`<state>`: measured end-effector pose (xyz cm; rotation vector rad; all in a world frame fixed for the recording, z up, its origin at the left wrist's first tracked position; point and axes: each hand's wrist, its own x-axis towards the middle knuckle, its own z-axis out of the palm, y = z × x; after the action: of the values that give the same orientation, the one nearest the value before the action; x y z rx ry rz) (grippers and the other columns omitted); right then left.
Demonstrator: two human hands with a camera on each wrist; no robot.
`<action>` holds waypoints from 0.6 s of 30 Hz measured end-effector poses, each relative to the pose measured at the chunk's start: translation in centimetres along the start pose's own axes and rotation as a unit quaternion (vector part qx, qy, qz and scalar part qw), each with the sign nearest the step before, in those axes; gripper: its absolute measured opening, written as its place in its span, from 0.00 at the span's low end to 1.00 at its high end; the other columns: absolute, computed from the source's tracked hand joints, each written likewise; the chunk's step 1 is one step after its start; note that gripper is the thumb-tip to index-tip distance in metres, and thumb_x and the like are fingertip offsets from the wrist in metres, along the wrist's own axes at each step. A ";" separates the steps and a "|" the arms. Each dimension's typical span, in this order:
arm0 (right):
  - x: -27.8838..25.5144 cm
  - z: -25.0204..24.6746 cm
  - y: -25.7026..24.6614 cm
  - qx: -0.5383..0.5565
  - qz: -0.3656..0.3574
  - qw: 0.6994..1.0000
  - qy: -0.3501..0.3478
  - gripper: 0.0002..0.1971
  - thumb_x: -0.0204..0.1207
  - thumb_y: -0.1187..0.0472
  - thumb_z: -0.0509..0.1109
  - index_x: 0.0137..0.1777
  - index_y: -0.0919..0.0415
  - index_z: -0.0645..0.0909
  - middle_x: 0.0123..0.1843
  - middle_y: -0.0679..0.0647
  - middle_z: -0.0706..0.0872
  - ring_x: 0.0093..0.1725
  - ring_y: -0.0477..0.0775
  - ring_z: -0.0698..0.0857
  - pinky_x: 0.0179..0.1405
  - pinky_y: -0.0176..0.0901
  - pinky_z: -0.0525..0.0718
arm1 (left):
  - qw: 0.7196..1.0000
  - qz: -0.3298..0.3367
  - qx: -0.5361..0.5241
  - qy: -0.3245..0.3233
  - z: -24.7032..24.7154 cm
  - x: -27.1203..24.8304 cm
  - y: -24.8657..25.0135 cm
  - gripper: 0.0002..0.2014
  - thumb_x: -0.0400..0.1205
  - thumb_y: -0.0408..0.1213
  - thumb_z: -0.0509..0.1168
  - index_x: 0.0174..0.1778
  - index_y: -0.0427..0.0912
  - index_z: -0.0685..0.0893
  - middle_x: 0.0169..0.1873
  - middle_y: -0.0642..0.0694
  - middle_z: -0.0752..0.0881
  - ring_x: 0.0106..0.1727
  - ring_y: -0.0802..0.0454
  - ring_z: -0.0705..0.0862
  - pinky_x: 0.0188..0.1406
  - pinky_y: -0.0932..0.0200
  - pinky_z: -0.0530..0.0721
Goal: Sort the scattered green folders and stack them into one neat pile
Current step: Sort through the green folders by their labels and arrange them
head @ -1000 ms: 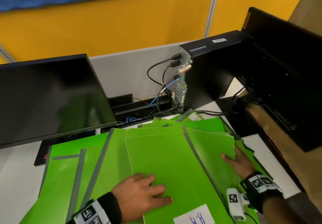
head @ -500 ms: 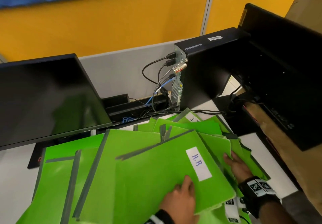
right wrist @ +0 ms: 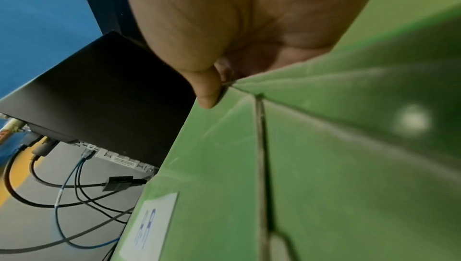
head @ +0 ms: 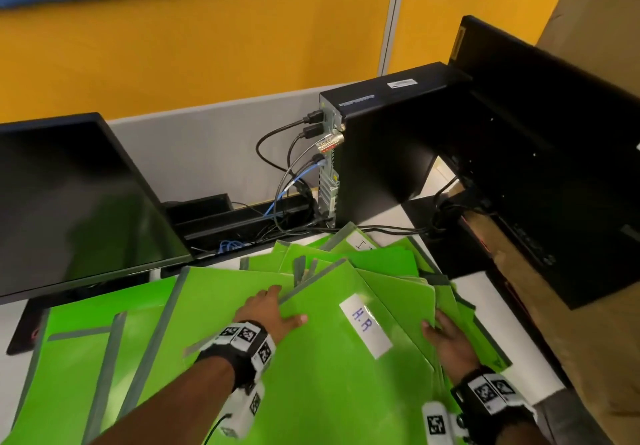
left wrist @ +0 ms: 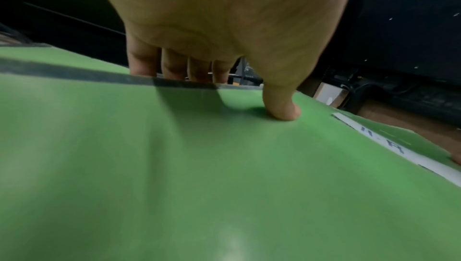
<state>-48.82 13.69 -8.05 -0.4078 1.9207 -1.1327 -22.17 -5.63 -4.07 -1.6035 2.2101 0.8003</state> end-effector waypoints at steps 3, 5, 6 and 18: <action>0.1 0.3 0.5 0.014 -0.004 1.000 0.008 0.28 0.78 0.60 0.67 0.78 0.49 0.66 0.77 0.55 0.72 0.74 0.60 0.72 0.76 0.61 0.65 | 0.998 -0.014 -0.051 -0.026 0.3 0.1 -0.9 0.42 0.68 0.68 0.66 0.75 0.50 0.66 0.67 0.46 0.80 0.60 0.47 0.82 0.58 0.49 0.83; 0.0 0.4 0.8 0.022 -0.013 1.000 0.013 0.29 0.78 0.61 0.68 0.76 0.41 0.65 0.78 0.55 0.72 0.74 0.61 0.73 0.75 0.63 0.66 | 0.992 -0.032 -0.122 -0.020 0.5 0.0 -1.4 0.39 0.71 0.64 0.67 0.74 0.49 0.66 0.61 0.47 0.81 0.56 0.48 0.83 0.53 0.54 0.83; 0.0 0.5 0.8 0.029 -0.017 0.999 0.019 0.29 0.78 0.62 0.68 0.76 0.40 0.65 0.78 0.56 0.71 0.74 0.61 0.72 0.75 0.63 0.66 | 0.988 -0.039 -0.147 -0.008 0.5 0.0 -1.7 0.37 0.73 0.62 0.67 0.73 0.47 0.67 0.56 0.47 0.80 0.53 0.49 0.82 0.49 0.55 0.83; -2.6 3.7 -2.2 -0.009 -0.054 0.998 -0.029 0.42 0.76 0.55 0.69 0.83 0.44 0.45 0.84 0.49 0.50 0.82 0.61 0.55 0.76 0.61 0.59 | 0.978 -0.036 -0.194 0.071 5.6 -2.9 0.9 0.33 0.79 0.55 0.63 0.71 0.36 0.64 0.68 0.39 0.67 0.68 0.41 0.70 0.68 0.51 0.73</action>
<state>-44.67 12.12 -5.78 -0.5554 1.8776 -1.1614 -22.51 0.10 -6.72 -1.9617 2.1728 1.1872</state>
